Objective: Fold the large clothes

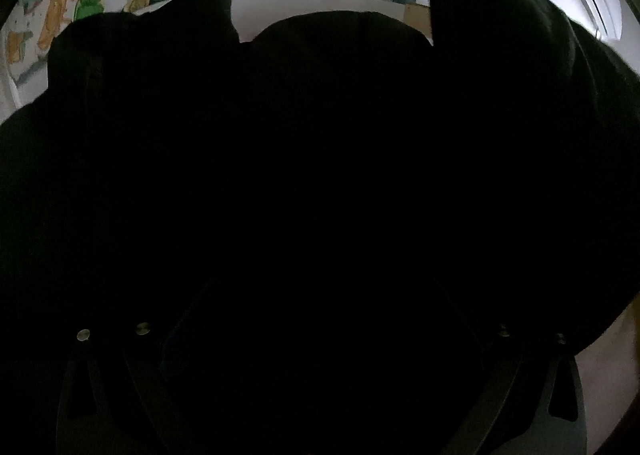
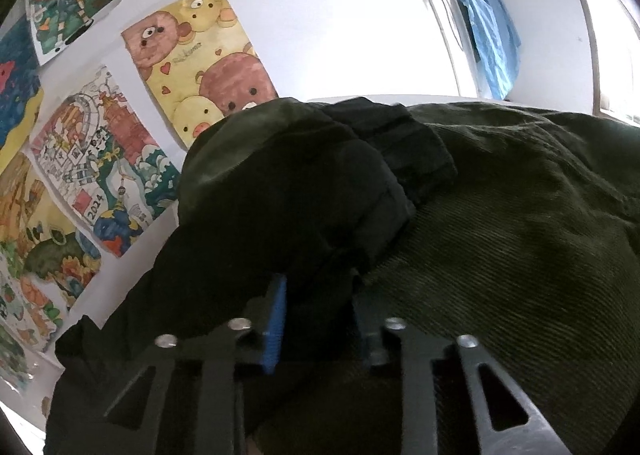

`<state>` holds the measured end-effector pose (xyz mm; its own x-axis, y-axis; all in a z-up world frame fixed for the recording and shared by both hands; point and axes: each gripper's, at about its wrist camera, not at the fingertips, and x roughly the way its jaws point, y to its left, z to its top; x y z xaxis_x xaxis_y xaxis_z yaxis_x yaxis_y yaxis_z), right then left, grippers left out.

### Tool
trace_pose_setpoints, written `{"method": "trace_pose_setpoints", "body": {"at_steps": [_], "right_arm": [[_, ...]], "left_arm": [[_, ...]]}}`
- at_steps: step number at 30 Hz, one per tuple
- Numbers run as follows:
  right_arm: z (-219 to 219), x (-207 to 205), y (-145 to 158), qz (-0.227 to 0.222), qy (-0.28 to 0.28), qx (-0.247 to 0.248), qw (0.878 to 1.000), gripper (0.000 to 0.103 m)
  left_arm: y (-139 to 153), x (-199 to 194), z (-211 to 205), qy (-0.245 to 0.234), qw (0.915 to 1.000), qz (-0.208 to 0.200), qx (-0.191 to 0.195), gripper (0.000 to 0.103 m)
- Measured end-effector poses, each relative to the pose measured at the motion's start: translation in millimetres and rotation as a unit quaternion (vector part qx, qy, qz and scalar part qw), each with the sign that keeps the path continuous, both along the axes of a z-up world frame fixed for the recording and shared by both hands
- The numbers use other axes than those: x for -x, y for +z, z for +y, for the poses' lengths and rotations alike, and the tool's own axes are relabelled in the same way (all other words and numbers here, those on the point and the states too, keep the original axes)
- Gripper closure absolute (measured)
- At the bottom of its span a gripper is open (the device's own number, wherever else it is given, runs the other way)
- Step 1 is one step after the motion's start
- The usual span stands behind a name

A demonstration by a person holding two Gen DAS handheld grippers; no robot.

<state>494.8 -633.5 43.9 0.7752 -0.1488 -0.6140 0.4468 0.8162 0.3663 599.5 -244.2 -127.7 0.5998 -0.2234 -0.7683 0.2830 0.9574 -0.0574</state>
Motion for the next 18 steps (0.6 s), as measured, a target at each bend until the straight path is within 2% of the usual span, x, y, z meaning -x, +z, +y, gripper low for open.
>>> {"method": "trace_pose_setpoints", "body": {"at_steps": [3,8,13,15,16,18], "right_arm": [[9,0,7,-0.011,0.005,0.022,1.0,0.092],[44,3,42,-0.075,0.044,0.068,0.994,0.094],[121,2,83,-0.141,0.117,0.12,0.976,0.094],[162,-1,96,-0.159,0.16,0.132,0.965,0.094],[178,-2,100,-0.164,0.178,0.137,0.961,0.094],[221,-5,105,-0.173,0.224,0.149,0.948,0.094]], "left_arm": [[12,4,20,0.015,0.9996,0.016,0.015,0.001],[44,15,74,0.034,0.9975,0.022,0.057,0.001],[89,37,143,0.051,0.9959,-0.004,0.075,0.001],[105,51,174,0.059,0.9947,-0.015,0.082,0.001],[113,41,170,0.062,0.9944,-0.018,0.083,0.001],[122,45,196,0.072,0.9935,-0.028,0.083,0.001]]}}
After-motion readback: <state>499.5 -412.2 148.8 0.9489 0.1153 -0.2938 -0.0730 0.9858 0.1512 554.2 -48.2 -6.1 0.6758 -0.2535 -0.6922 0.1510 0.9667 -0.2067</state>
